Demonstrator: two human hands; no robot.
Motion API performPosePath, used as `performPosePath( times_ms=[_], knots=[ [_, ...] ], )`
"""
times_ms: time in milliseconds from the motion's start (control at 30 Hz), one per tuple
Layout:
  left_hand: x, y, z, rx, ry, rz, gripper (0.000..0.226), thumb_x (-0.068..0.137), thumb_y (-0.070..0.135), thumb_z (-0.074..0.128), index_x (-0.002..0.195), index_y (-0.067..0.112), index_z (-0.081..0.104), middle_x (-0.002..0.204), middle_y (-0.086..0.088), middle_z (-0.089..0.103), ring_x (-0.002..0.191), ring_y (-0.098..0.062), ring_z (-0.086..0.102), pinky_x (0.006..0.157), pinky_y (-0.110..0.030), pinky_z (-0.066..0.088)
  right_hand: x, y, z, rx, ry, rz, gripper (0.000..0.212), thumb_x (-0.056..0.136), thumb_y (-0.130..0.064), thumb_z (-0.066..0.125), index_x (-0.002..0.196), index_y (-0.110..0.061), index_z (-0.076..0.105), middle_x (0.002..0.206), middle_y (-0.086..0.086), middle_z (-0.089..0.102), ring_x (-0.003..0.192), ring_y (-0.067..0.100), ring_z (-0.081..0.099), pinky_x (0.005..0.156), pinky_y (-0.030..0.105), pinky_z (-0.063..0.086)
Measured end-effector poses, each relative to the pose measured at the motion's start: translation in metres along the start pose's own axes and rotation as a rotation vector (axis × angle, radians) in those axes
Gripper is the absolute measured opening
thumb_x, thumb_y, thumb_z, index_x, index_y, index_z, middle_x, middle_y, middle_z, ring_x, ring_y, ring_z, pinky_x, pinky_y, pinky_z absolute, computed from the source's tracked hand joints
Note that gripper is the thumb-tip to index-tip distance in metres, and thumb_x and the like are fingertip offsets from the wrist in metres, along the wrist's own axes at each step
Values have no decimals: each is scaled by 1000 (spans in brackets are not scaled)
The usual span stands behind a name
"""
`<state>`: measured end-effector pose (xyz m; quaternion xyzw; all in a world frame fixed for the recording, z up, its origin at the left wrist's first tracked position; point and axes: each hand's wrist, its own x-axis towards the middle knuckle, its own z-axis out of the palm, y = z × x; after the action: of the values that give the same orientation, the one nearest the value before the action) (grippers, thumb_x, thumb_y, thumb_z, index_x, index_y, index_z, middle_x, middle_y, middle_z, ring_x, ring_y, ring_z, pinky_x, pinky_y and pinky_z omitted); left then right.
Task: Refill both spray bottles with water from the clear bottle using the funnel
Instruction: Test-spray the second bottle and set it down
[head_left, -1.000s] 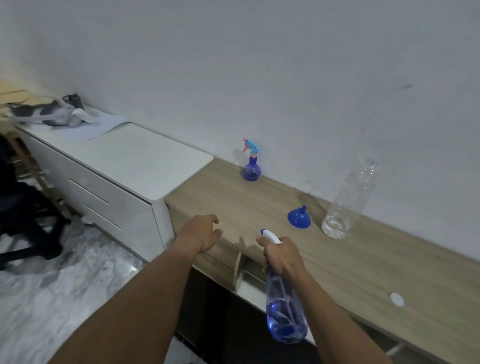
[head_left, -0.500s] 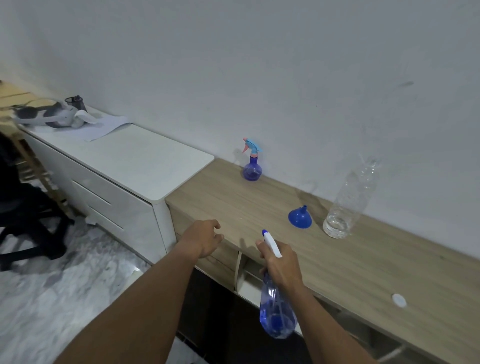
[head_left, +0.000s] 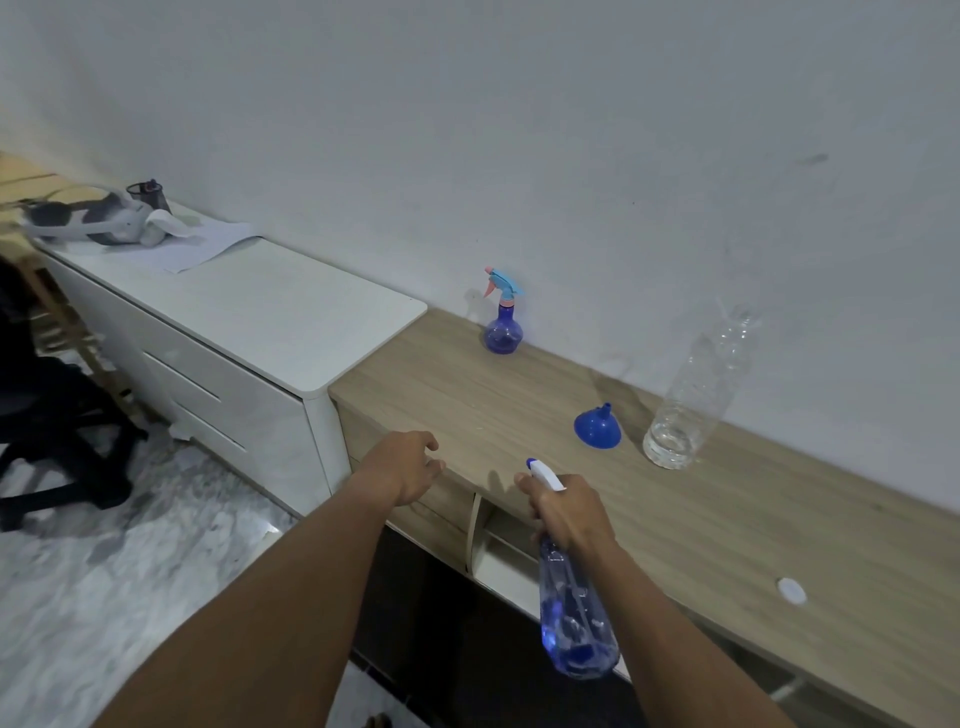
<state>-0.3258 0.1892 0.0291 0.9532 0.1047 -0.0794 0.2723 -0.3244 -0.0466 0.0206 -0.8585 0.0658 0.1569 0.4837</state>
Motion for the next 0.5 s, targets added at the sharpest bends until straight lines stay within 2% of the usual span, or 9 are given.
performPosePath(
  times_ms=[167,233,400,500],
  knots=[
    [-1,2,0,6,-7,2,41,98,36,57,136,19,55,125,-6,63,107,-20,61,93,-31,49,1,1,1,-51,12,-6,53,74,-60,62,85,-8,61,72,7,71,51,25,71,74,47,60],
    [-1,2,0,7,-8,2,41,98,37,57,135,19,55,126,-6,63,107,-21,62,94,-31,48,0,1,2,-67,12,-5,53,74,-60,62,89,-9,59,74,9,72,51,24,71,74,47,61],
    [0,1,0,7,-6,1,41,98,37,58,135,19,57,126,-7,63,108,-22,62,96,-33,50,-1,-2,1,-25,21,-16,53,78,-60,62,87,-7,66,76,7,72,49,22,70,67,40,57],
    [-1,1,1,10,-7,4,41,98,37,57,134,19,57,125,-6,64,106,-21,62,95,-33,50,-2,-4,2,-48,56,-23,53,77,-60,60,82,-8,64,68,7,72,49,22,69,67,40,57]
  ],
)
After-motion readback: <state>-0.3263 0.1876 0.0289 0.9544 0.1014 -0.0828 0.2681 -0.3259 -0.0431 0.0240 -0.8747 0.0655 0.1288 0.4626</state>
